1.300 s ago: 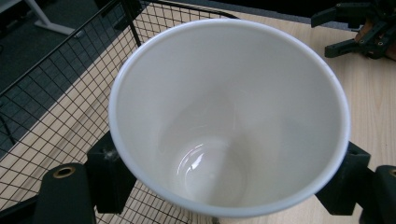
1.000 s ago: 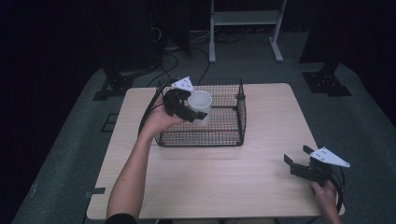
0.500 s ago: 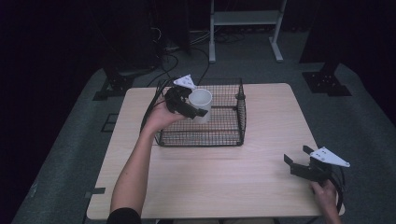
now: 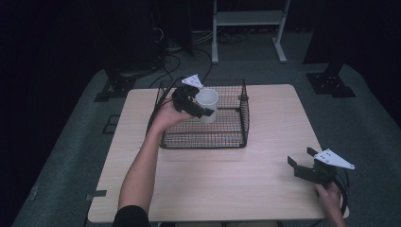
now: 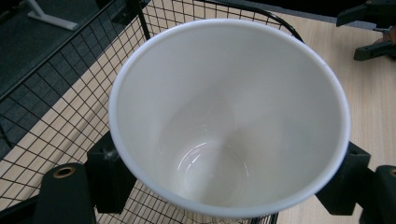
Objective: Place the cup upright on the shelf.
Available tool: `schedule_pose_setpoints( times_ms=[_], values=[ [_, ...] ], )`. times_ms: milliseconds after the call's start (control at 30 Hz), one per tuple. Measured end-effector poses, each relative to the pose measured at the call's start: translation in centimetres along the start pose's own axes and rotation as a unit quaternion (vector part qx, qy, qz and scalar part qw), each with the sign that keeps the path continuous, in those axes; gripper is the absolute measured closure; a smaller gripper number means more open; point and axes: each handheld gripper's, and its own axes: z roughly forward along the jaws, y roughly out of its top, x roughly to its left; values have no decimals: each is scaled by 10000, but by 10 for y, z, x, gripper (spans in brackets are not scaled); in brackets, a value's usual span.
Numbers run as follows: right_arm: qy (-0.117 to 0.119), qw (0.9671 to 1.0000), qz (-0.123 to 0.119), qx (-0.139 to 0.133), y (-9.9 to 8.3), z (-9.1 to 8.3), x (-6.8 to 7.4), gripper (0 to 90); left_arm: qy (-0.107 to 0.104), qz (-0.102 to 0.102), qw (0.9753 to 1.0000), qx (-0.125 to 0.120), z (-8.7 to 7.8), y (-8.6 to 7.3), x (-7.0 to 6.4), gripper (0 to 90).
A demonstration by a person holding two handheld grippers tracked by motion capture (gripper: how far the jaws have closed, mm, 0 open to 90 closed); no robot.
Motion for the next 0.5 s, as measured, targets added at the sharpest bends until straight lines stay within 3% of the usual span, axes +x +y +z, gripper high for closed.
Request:
schedule_pose_setpoints(
  times_ms=[500],
  values=[
    [5, 10000, 10, -6, 0, 0, 0, 131, -6, -169, 9998, 113, 17, -7, 12, 211]
  ],
)
